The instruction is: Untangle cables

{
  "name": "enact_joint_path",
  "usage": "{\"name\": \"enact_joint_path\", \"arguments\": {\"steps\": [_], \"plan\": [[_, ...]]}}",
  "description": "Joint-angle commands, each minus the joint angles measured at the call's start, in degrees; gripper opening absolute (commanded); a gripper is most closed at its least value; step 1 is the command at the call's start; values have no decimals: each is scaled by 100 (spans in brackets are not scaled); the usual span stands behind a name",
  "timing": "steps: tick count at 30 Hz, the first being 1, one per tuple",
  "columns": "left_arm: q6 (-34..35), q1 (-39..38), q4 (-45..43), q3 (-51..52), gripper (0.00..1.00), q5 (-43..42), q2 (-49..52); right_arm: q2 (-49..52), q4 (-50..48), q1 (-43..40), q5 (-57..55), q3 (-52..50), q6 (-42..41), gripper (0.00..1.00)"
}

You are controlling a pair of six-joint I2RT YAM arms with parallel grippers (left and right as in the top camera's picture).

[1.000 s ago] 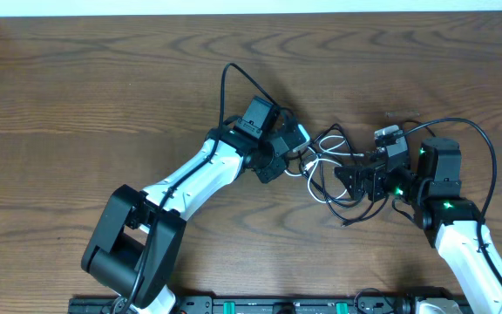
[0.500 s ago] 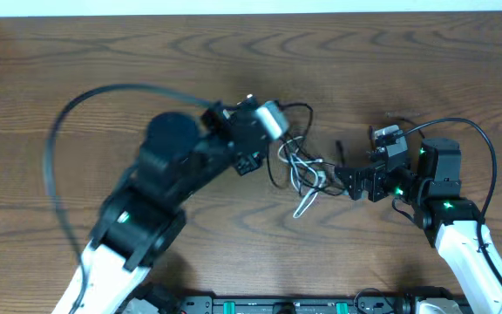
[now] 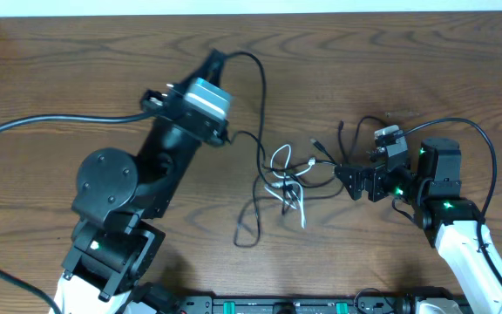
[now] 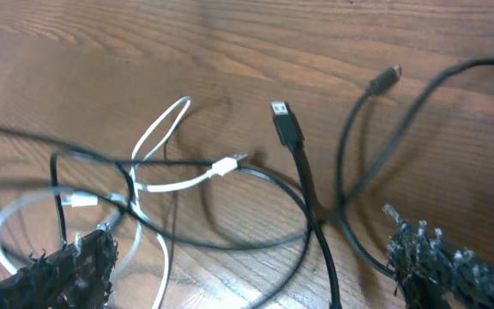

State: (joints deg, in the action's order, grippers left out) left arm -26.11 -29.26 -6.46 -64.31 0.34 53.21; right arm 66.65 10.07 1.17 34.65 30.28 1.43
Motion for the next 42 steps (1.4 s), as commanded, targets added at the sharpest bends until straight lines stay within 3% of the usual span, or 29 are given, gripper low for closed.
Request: {"name": "enact_joint_path", "arguments": {"steps": [1, 3, 8, 15, 21, 26, 34, 39, 42], "plan": [[90, 37, -490, -66, 7, 1368, -48, 11, 2, -37, -4, 24, -74, 99], [55, 39, -1001, -66, 7, 1884, -46, 11, 2, -37, -4, 24, -74, 99], [22, 197, -1923, -66, 7, 2074, -37, 11, 0, -37, -2, 24, -74, 99], [144, 251, -1910, -63, 7, 2004, 44, 11, -190, -33, 407, 24, -122, 99], [164, 249, -1875, -66, 8, 1239, 262, 11, -1150, 4, 1099, 24, -1060, 99], [260, 249, -2144, -66, 7, 439, 352, 11, -2103, 621, 1091, 24, -1606, 99], [1893, 249, -2433, -66, 7, -1185, 385, 13, -3029, 2450, -470, 24, -1620, 99], [2706, 227, -2732, -66, 8, -1899, 498, 11, -3407, 3163, -1106, 24, -1620, 99], [2778, 72, -3034, -70, 7, -2243, 566, 13, -3530, 3423, -1279, 24, -1617, 99]]}}
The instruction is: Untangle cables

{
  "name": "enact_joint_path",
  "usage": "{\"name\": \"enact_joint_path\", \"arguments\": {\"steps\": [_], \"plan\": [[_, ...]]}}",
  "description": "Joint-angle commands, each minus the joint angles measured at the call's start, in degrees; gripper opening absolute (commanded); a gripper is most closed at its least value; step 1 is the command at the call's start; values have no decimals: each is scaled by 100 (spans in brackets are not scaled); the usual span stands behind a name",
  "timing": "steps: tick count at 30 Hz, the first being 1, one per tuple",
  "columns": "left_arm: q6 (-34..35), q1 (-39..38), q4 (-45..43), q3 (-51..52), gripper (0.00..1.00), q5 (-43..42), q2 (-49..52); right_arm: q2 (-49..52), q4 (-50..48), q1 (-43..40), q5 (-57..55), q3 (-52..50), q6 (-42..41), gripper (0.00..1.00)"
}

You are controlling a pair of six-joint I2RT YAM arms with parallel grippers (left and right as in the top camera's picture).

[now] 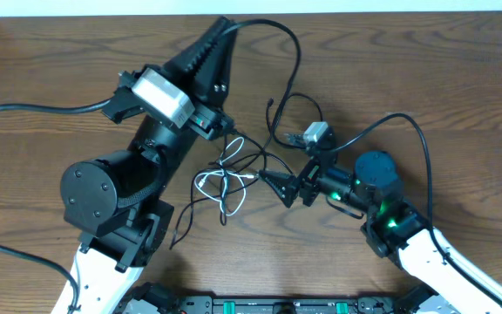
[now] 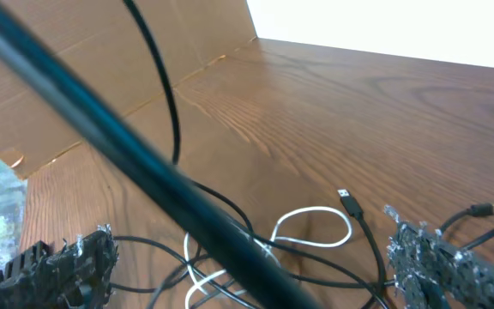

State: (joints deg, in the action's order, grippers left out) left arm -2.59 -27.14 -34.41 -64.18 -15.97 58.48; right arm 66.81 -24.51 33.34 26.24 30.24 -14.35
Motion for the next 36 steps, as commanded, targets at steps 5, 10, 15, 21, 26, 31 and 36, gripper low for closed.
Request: {"name": "enact_joint_path", "arguments": {"steps": [5, 10, 15, 21, 26, 31, 36], "plan": [[490, -651, -433, -83, 8, -610, 42, 9, -197, 315, -492, 28, -42, 99], [597, -1248, -450, -83, 7, -616, 61, 223, -439, 315, -487, 28, -46, 99], [595, -1853, -450, -83, 7, -763, 109, 566, -634, 313, -520, 28, -192, 99], [765, -2249, -479, -83, 7, -763, 109, 1036, -730, 310, -1631, 28, -197, 99], [765, -2308, -470, -83, 7, -765, 68, 1591, -662, 275, -4052, 28, -562, 99], [713, -2304, -337, -83, 8, -737, -22, 2090, -284, -131, -6365, 28, -564, 99], [-63, -2302, -212, -83, 8, -428, -66, 2205, 363, -868, -6181, 28, -1014, 99]]}}
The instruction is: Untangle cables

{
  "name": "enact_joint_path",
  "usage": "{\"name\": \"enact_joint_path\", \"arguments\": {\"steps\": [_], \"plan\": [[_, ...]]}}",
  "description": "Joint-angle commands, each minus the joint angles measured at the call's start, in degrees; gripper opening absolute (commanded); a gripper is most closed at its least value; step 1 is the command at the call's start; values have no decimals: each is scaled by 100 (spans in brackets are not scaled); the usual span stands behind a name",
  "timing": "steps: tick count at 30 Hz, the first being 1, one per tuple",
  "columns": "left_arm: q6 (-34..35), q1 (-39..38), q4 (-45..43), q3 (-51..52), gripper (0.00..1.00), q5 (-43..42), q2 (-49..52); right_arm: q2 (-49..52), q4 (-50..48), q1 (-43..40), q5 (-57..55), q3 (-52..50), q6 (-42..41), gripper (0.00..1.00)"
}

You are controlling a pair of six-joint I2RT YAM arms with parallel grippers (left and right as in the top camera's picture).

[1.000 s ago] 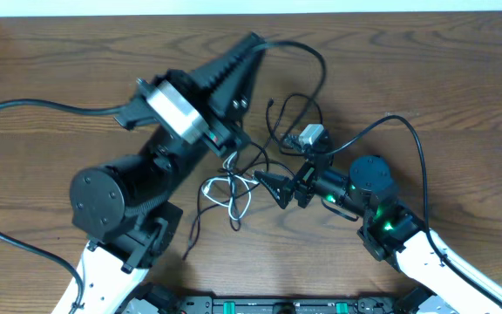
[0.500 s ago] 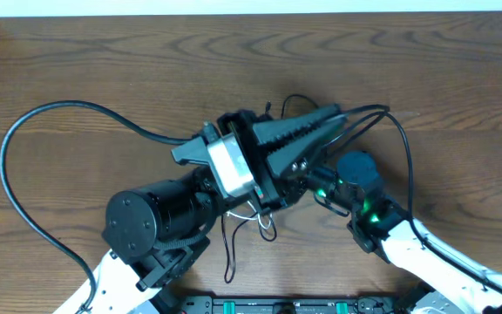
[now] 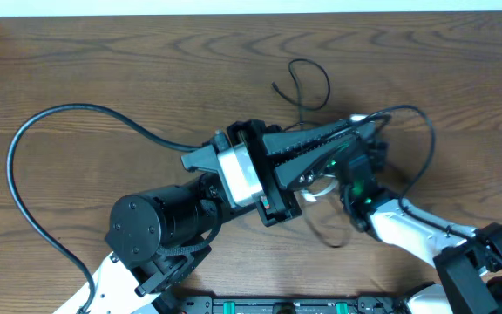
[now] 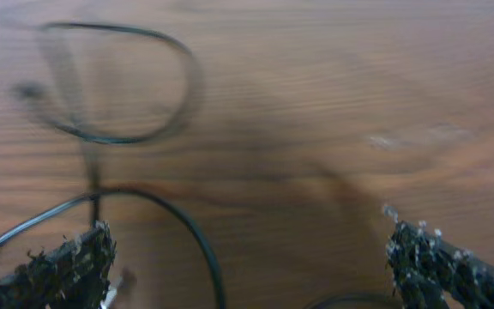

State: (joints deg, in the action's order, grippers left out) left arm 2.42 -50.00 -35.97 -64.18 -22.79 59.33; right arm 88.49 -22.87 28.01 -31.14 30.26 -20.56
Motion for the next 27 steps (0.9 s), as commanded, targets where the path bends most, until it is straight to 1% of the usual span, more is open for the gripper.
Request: {"name": "enact_joint_path", "arguments": {"steps": [1, 3, 4, 5, 6, 8, 10, 13, 16, 19, 23, 24, 27], "plan": [[-756, -15, -98, -83, 7, 562, -179, 57, 306, -452, -293, 26, -437, 99], [-1469, -15, -437, -85, 8, 1499, -258, 140, 538, -732, 142, 26, -498, 99], [-1941, -15, -710, -92, 7, 1996, -293, 199, 599, -824, 308, 26, -560, 99], [-2159, -15, -839, -101, 8, 2247, -304, 269, 601, -890, 428, 26, -560, 99], [-2745, -15, -1189, -118, 8, 2953, -337, 396, 597, -955, 562, 26, -560, 99], [-3235, -15, -1410, -133, 7, 3521, -365, 538, 599, -970, 581, 26, -560, 99], [-3936, 46, -1543, -133, 8, 4061, -415, 730, 597, -973, 570, 26, -555, 99], [-4513, 291, -1556, -138, 7, 4371, -455, 942, 597, -994, 562, 26, -560, 99], [-4791, 636, -1558, -138, 8, 4487, -457, 1060, 597, -1051, 562, 26, -562, 99], [-4830, 1287, -1502, -138, 7, 4645, -437, 1106, 616, -1154, 605, 26, -715, 99], [-4826, 2092, -789, -138, 8, 4642, -435, 1106, 621, -1191, 627, 26, -774, 99], [-4828, 2306, -590, -136, 7, 4642, -422, 1106, 621, -1191, 627, 26, -774, 99], [-4828, 3025, -271, -136, 8, 4645, -282, 1106, 638, -1191, 629, 26, -774, 99]]}}
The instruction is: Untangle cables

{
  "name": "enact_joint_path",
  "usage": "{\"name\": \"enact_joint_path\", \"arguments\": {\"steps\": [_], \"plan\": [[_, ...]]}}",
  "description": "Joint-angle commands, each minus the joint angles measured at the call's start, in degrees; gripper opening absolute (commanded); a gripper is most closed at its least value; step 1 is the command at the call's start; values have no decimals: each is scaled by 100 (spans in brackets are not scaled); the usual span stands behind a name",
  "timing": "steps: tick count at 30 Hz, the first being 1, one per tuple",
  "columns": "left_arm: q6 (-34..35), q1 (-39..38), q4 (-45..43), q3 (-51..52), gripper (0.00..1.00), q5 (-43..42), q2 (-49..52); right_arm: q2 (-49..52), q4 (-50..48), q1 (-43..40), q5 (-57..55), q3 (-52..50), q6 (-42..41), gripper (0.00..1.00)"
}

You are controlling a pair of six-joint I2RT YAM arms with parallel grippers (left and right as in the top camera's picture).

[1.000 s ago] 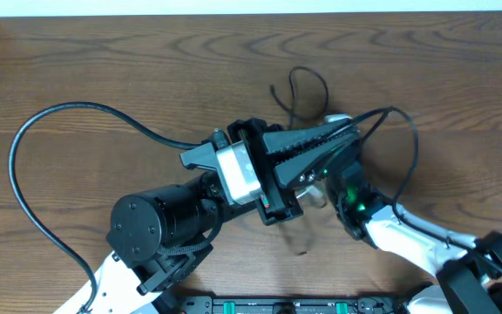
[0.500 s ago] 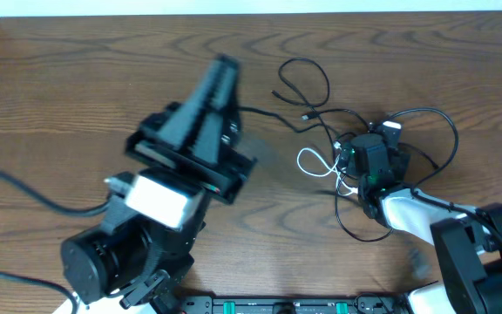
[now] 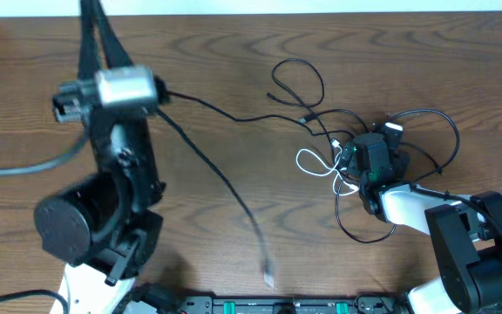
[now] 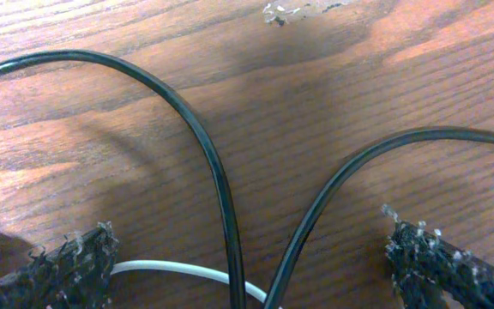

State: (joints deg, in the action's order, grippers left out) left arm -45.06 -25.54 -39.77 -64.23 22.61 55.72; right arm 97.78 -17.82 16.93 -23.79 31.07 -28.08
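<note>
The tangle [image 3: 325, 161] lies right of centre: a white cable [image 3: 315, 160] looped among black ones, with black loops spreading behind and in front. One long black cable [image 3: 225, 113] stretches from it left toward my left arm, then runs forward to a plug [image 3: 268, 279] near the front edge. My left gripper [image 3: 92, 22] points at the far edge, top left; its jaws cannot be made out. My right gripper [image 4: 247, 270] is open low over the tangle's right side. Two black strands [image 4: 213, 172] and the white cable [image 4: 170, 270] lie between its fingers [image 4: 58, 266].
The wooden table [image 3: 234, 201] carries only the cables. My left arm's thick supply cable [image 3: 16, 161] hangs off its left side. My right arm's base [image 3: 478, 244] fills the front right corner.
My left arm lay across the table into the tangle; now it stands at the far left. A long black cable is stretched left out of the tangle. My right gripper sits lower over the cables.
The tangle lay mid-table, my left gripper behind it and my right gripper open to its right. Then both had closed in and the tangle sat further left. Then my left arm reached right into it. Now one black cable is drawn out long.
</note>
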Motion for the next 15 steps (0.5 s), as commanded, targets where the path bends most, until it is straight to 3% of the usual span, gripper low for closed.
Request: {"name": "enact_joint_path", "arguments": {"steps": [1, 7, 15], "plan": [[-81, 761, 149, -131, 7, 105, 138, 177, 138, -83, -105, -55, -24, 99], [-79, 2505, 448, -131, 8, 105, 1010, 177, 205, -83, -103, -55, -212, 99], [31, 3613, 1172, -131, 7, 105, 1904, 177, 238, -83, 52, -55, -205, 99]]}}
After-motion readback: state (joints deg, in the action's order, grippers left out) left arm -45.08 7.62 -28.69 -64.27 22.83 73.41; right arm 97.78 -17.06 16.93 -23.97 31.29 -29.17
